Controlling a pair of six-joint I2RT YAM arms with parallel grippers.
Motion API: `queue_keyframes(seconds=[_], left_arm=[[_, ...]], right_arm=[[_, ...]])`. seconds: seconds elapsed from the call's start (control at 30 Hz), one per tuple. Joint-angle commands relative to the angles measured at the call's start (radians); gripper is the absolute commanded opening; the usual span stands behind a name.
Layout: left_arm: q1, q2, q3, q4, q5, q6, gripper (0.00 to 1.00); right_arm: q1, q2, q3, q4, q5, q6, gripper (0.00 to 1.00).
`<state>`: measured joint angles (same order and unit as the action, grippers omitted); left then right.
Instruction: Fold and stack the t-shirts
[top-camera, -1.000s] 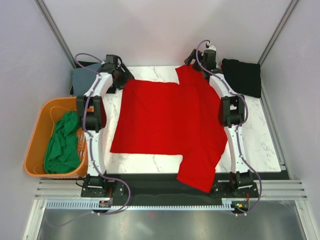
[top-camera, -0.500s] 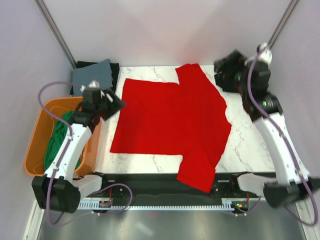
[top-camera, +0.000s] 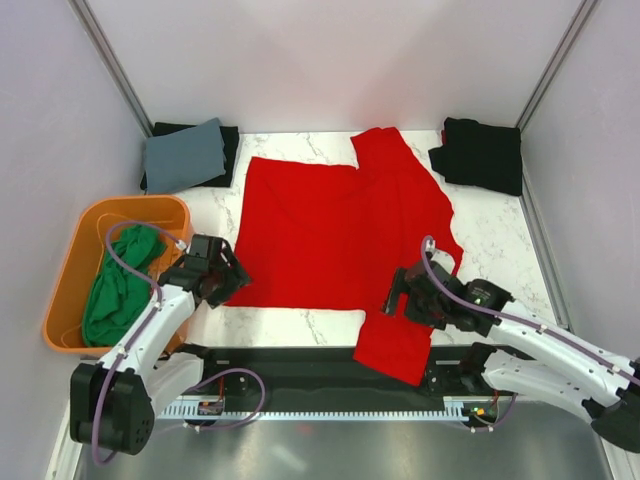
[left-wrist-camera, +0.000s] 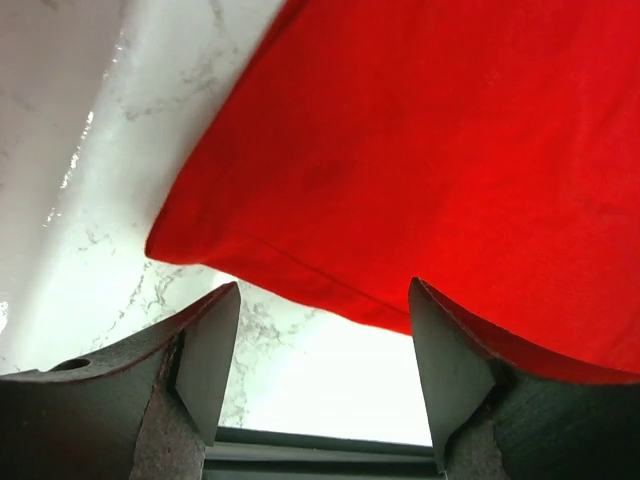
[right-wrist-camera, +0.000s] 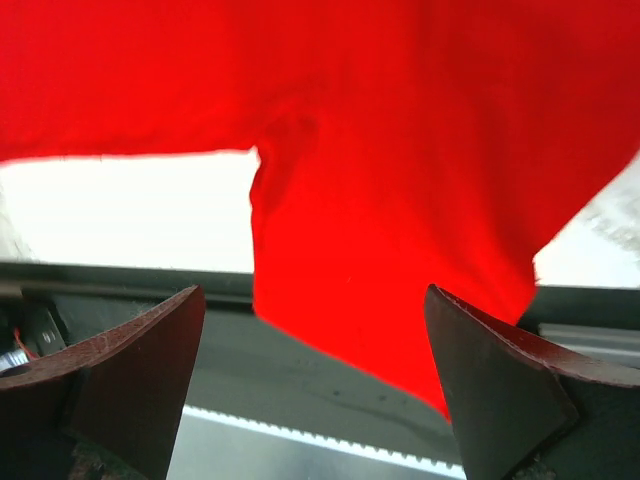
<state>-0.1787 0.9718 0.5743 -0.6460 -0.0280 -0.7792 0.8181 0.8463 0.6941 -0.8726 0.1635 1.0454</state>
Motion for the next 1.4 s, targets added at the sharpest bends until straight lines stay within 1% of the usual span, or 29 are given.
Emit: queue_keyframes(seconds=[0.0,0.03,0.13,0.23,0.4,0.5,0.53,0.6,0.67,0.77,0.83,0.9,0.93,0.97,1.0,1.03,1.07,1.1,1.2,1.27,1.37], left_arm=[[0.005,0.041,-0.056,-0.026,-0.116,-0.129,0.77],[0.005,0.050,-0.062,-0.024,-0.143,-0.149,0.78],[0.005,0.111,-0.076,0.011,-0.161,-0.163,0.79],[0.007,0.201,-0.070,0.035,-0.147,-0.157,0.79],[0.005,0.251,-0.076,0.081,-0.110,-0.157,0.79],[0.005,0.281,-0.119,0.160,-0.038,-0.160,0.75],[0.002,0.301,-0.117,0.172,-0.027,-0.160,0.66],[-0.004,0.301,-0.116,0.175,-0.030,-0.161,0.66],[-0.005,0.303,-0.117,0.184,-0.030,-0.155,0.64],[-0.005,0.318,-0.108,0.200,-0.021,-0.134,0.57],[-0.008,0.321,-0.085,0.200,0.023,-0.105,0.54],[-0.036,0.256,-0.042,0.165,0.019,-0.101,0.54],[-0.079,0.211,-0.018,0.107,-0.027,-0.101,0.58],[-0.099,0.174,0.013,0.071,-0.059,-0.098,0.61],[-0.113,0.112,0.089,0.034,-0.088,-0.092,0.63],[-0.128,0.094,0.134,-0.050,-0.134,-0.063,0.68],[-0.137,0.084,0.229,-0.091,-0.157,-0.028,0.70],[-0.142,0.085,0.277,-0.139,-0.200,-0.011,0.71],[-0.159,0.103,0.416,-0.274,-0.243,0.040,0.72],[-0.189,0.110,0.449,-0.334,-0.277,0.058,0.72],[-0.220,0.073,0.412,-0.357,-0.257,0.043,0.72]], right_arm=[[0.105,0.037,0.019,0.015,0.042,0.146,0.98],[0.157,0.043,0.024,0.012,0.079,0.159,0.98],[0.194,0.054,0.016,0.023,0.096,0.180,0.98],[0.196,0.045,-0.016,0.053,0.084,0.186,0.98],[0.194,0.028,-0.042,0.064,0.087,0.196,0.98],[0.196,0.022,-0.061,0.072,0.105,0.223,0.98],[0.194,0.022,-0.068,0.083,0.105,0.226,0.98],[0.193,0.022,-0.088,0.101,0.105,0.232,0.98],[0.194,0.025,-0.103,0.110,0.105,0.234,0.98],[0.194,0.042,-0.114,0.126,0.113,0.239,0.98],[0.193,0.053,-0.110,0.133,0.114,0.235,0.98],[0.193,0.066,-0.073,0.107,0.128,0.219,0.98],[0.193,0.068,-0.053,0.094,0.142,0.199,0.98],[0.194,0.071,-0.018,0.080,0.175,0.190,0.98],[0.193,0.074,-0.001,0.054,0.194,0.182,0.98],[0.193,0.074,0.031,0.041,0.217,0.167,0.98],[0.193,0.079,0.045,0.023,0.243,0.157,0.98],[0.193,0.083,0.056,0.018,0.254,0.153,0.98],[0.193,0.102,0.082,0.012,0.263,0.136,0.98],[0.194,0.117,0.084,0.018,0.257,0.130,0.98],[0.194,0.109,0.073,0.023,0.238,0.127,0.98]])
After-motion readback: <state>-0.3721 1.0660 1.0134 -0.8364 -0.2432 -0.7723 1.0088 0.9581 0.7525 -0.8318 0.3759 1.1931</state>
